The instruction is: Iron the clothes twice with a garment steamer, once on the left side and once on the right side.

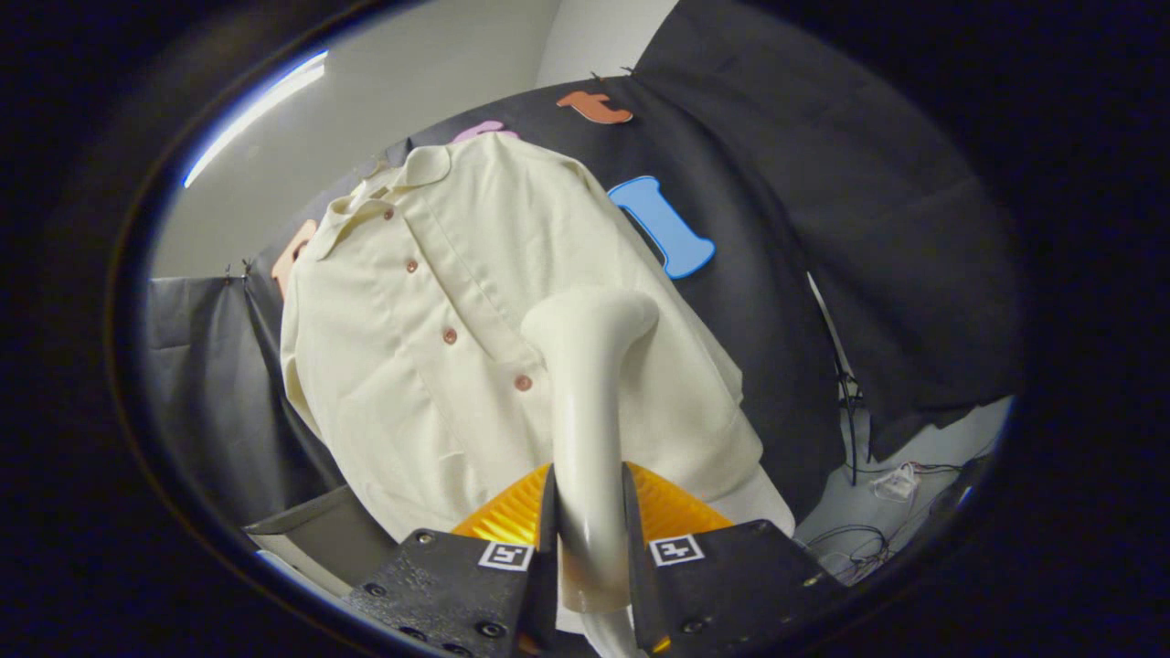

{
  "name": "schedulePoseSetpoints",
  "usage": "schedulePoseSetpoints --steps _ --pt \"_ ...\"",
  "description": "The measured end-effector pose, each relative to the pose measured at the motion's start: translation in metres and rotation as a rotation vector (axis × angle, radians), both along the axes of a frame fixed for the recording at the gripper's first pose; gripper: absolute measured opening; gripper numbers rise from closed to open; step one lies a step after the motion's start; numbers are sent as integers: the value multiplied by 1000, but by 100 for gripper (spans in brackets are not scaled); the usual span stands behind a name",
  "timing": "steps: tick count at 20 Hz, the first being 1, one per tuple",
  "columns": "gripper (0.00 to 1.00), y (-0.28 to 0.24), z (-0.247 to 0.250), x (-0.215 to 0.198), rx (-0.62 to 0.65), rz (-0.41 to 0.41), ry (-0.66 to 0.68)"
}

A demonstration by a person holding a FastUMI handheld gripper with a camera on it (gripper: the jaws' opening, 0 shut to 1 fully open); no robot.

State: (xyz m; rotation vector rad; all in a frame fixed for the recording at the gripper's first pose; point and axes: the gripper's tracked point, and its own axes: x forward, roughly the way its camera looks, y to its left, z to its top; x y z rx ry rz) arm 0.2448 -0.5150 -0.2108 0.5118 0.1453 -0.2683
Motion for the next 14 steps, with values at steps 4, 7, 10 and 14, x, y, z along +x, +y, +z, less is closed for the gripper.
schedulePoseSetpoints --steps 4,7,10,14 --pt "32 -2 -28 -15 10 -26 49" --pt "32 -2 -44 -25 40 -41 69" --pt "32 0 -60 -37 64 -60 90" --pt "32 3 -78 -48 109 -81 117"
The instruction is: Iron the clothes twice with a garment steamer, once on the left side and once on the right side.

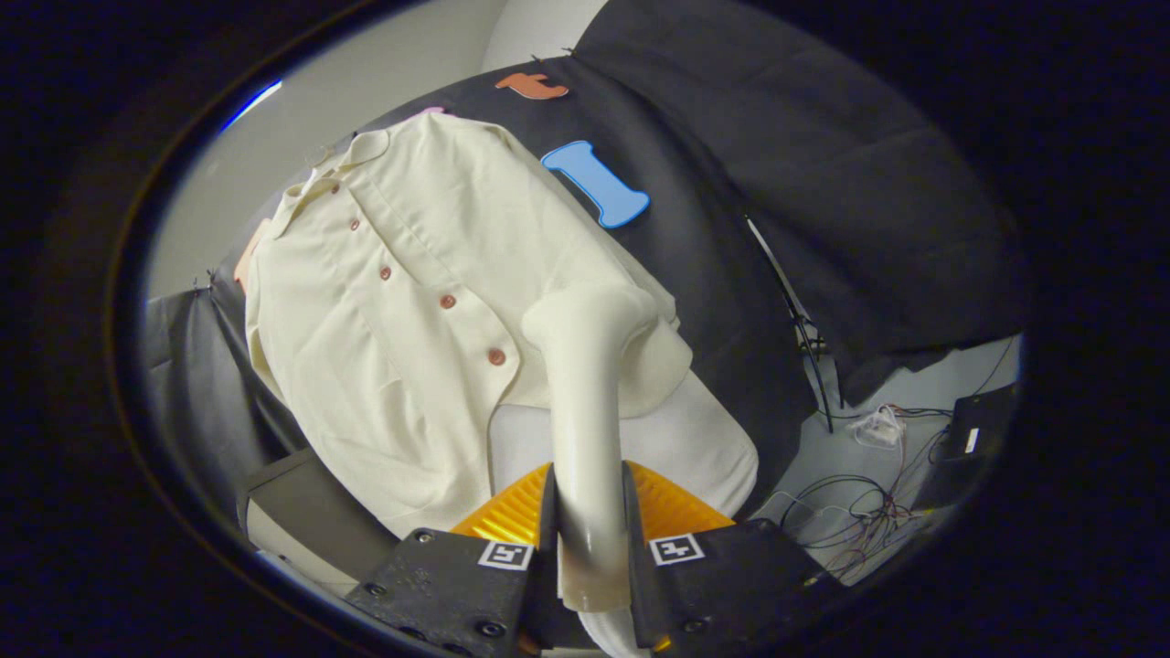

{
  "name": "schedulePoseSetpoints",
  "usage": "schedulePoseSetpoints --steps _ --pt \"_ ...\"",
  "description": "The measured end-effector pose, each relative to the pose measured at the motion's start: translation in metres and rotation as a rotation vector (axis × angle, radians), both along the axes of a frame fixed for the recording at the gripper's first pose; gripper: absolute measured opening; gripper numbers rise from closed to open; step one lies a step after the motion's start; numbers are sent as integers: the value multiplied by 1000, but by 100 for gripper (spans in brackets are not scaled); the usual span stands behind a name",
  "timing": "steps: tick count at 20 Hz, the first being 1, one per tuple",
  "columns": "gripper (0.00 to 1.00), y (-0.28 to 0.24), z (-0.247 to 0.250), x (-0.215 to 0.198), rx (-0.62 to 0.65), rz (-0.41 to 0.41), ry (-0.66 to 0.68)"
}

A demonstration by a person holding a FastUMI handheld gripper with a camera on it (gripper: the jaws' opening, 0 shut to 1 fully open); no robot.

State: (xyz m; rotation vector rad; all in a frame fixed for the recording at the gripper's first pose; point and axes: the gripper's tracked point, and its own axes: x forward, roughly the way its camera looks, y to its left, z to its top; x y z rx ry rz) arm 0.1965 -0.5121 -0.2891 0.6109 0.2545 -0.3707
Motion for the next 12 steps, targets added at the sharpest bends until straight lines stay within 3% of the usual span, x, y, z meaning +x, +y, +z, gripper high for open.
schedulePoseSetpoints --steps 3,8,12 --pt "32 -6 -9 -13 -19 -41 30" --pt "32 13 -4 -31 -5 -33 24" --pt "32 45 33 -46 7 -27 -60"
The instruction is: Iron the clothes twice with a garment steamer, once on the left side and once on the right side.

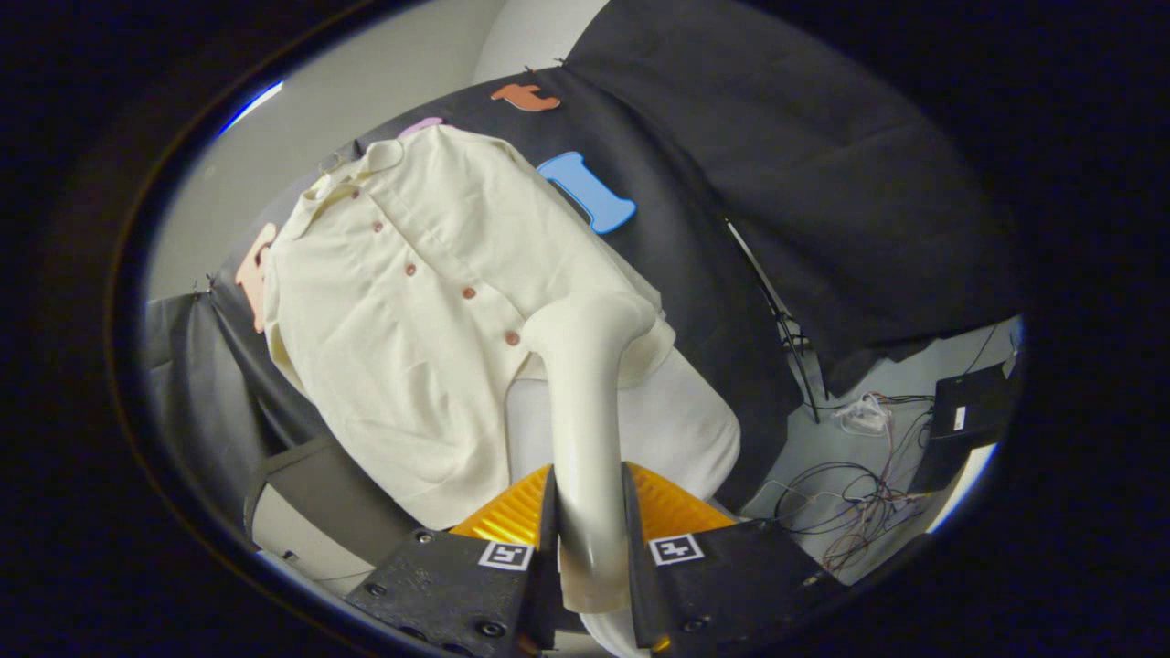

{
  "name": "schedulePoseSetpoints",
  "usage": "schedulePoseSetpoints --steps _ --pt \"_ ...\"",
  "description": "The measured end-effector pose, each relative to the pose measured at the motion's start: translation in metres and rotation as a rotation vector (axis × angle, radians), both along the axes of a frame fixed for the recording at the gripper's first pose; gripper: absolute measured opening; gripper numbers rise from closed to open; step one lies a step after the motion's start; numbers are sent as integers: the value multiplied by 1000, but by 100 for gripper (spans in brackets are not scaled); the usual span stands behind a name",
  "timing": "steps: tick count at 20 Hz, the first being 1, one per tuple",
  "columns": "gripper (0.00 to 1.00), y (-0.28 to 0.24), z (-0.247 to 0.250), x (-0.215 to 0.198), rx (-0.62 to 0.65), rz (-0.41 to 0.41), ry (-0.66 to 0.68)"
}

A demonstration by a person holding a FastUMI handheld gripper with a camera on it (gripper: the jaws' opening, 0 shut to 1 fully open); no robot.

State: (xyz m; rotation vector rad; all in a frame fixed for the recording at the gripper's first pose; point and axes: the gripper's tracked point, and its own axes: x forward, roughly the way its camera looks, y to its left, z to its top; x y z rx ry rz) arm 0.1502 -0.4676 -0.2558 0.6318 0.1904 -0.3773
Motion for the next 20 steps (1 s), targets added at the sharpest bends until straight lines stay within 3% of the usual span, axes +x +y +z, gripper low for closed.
schedulePoseSetpoints --steps 9,20 --pt "32 98 95 -20 -115 113 -69" --pt "32 294 196 -58 -330 344 -154"
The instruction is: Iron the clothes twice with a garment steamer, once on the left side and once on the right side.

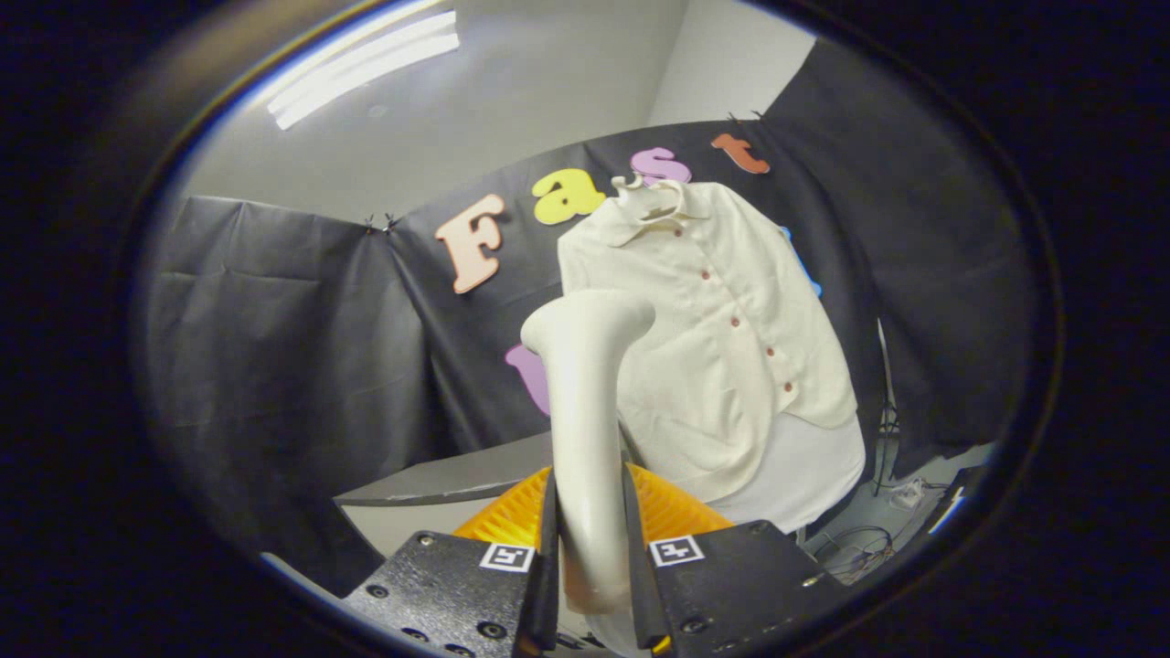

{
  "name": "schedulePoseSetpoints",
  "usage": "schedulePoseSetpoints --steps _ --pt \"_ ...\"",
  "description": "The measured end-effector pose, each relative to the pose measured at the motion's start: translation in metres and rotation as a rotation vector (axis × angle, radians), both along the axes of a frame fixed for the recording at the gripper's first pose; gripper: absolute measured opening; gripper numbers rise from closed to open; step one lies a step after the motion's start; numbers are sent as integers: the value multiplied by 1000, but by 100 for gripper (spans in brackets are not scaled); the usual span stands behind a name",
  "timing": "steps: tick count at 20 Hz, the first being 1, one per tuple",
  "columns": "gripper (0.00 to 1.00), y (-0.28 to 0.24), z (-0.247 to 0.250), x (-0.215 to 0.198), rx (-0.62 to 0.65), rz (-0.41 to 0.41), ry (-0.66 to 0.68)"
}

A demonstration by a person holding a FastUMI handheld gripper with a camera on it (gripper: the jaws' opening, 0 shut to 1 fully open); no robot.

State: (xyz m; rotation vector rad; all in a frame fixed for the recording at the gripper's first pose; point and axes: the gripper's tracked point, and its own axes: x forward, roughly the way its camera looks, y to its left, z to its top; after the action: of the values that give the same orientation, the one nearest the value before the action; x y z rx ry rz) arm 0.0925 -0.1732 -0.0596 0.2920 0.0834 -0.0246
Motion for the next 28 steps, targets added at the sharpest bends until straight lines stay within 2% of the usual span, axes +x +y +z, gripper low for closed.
schedulePoseSetpoints --steps 4,12,17,28 --pt "32 66 13 -21 -110 39 12" --pt "32 175 38 -55 -158 123 32" --pt "31 195 34 -70 -145 161 70" --pt "32 183 36 -78 -152 134 57"
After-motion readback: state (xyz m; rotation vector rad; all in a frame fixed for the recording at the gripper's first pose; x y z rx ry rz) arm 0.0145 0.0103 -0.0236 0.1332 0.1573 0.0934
